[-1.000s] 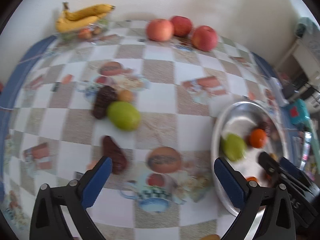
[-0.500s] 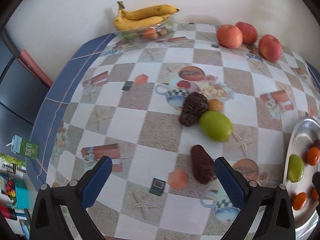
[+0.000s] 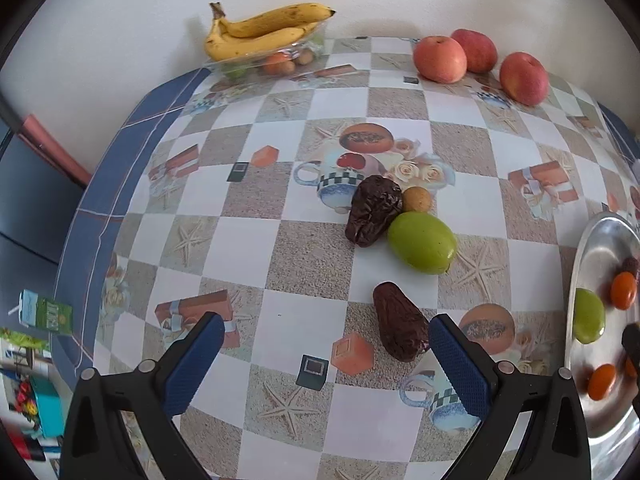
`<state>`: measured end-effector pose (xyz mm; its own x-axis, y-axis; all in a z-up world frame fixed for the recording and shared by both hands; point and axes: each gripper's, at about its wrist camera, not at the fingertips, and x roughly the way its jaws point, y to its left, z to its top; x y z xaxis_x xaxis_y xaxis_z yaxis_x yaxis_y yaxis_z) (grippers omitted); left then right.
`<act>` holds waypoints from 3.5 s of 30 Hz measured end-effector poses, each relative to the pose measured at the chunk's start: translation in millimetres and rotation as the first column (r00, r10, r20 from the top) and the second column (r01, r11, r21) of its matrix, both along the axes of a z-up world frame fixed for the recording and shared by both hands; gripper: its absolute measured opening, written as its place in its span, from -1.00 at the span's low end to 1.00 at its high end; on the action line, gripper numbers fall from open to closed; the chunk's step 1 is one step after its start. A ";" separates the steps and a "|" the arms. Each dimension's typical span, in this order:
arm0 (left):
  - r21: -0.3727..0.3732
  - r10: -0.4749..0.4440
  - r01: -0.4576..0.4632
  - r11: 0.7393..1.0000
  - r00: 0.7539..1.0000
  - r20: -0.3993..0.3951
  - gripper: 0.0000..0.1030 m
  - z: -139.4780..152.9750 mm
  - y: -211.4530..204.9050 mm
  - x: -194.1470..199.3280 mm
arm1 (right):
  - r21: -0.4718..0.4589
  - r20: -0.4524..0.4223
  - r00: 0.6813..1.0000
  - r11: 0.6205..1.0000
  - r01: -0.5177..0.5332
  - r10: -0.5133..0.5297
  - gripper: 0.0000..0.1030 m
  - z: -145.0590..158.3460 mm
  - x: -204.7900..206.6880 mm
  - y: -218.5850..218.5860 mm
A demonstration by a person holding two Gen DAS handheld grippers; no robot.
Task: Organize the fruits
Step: 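Withdraw both open tools from the bowl toward the loose fruit, then grasp a dark date with the left tool while the right tool grasps a green pear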
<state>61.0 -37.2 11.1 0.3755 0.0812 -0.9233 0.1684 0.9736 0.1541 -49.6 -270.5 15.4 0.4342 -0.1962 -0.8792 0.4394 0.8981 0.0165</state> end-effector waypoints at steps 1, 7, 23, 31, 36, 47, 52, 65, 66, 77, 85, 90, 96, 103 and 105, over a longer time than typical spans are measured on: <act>-0.014 0.002 -0.002 1.000 1.000 -0.004 1.00 1.2 2.4 1.8 | -0.002 0.005 1.000 1.000 -0.002 0.002 0.91 1.1 0.5 1.5; -0.068 0.099 -0.099 0.993 0.995 0.001 1.00 9.1 35.8 16.9 | 0.021 -0.010 1.000 1.000 0.008 -0.008 0.91 1.8 6.4 11.0; -0.164 0.224 -0.235 0.958 0.971 -0.085 1.00 -3.5 81.5 39.8 | 0.084 -0.030 0.992 0.990 -0.117 0.120 0.91 9.5 59.5 89.2; -0.150 0.236 -0.255 0.955 0.962 -0.135 1.00 -21.3 78.7 41.8 | 0.109 -0.049 0.996 0.991 -0.074 0.080 0.91 -1.6 82.6 101.1; -0.176 0.235 -0.260 0.950 0.960 -0.149 1.00 -25.6 77.7 42.6 | 0.091 -0.074 0.993 0.992 -0.086 0.093 0.91 -12.9 87.3 103.1; -0.304 0.163 -0.227 0.925 0.962 -0.221 1.00 -39.0 52.2 34.1 | 0.059 -0.047 0.998 0.998 -0.031 0.033 0.91 -1.5 82.7 84.1; -0.351 0.152 -0.239 0.905 0.954 -0.258 0.86 -47.0 43.6 29.3 | 0.104 -0.045 0.998 0.994 -0.027 0.032 0.91 -4.5 83.8 84.0; -0.446 0.060 -0.192 0.874 0.955 -0.292 -0.04 -48.1 18.4 24.3 | 0.166 -0.048 0.999 0.986 0.003 0.005 0.91 -11.3 79.7 81.9; -0.451 0.057 -0.192 0.872 0.954 -0.296 -0.10 -48.2 17.7 24.2 | 0.165 -0.050 0.999 0.986 0.005 0.003 0.91 -12.0 79.9 82.0; -0.460 0.183 -0.280 0.843 0.952 -0.244 -0.29 -33.5 55.6 31.9 | 0.172 -0.049 0.999 0.985 -0.006 0.015 0.91 -17.5 90.9 95.0; -0.433 0.320 -0.351 0.830 0.936 -0.146 -0.29 -14.8 107.0 38.9 | 0.171 -0.033 0.991 0.978 -0.120 0.128 0.91 -26.9 113.8 134.6; -0.432 0.312 -0.346 0.833 0.938 -0.148 -0.29 -19.7 112.9 41.6 | 0.143 -0.057 0.977 0.970 -0.196 0.205 0.91 -41.4 129.7 150.7; -0.419 0.309 -0.344 0.840 0.939 -0.151 -0.29 -30.5 109.7 50.6 | 0.099 -0.097 0.965 0.967 -0.234 0.244 0.94 -57.0 137.5 147.4; -0.415 0.315 -0.358 0.836 0.933 -0.171 -0.29 -39.8 111.1 57.8 | 0.020 -0.127 0.943 0.952 -0.307 0.307 1.00 -72.9 144.6 156.3; -0.415 0.315 -0.357 0.837 0.934 -0.169 -0.29 -40.0 111.3 58.8 | 0.014 -0.100 0.948 0.953 -0.301 0.301 1.00 -73.9 143.3 154.6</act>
<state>119.8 74.1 -28.9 0.3120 -0.2274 -0.9225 -0.1889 0.9367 -0.2948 93.7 -116.0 -58.5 0.3830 -0.0714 -0.9210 0.1479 0.9889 -0.0152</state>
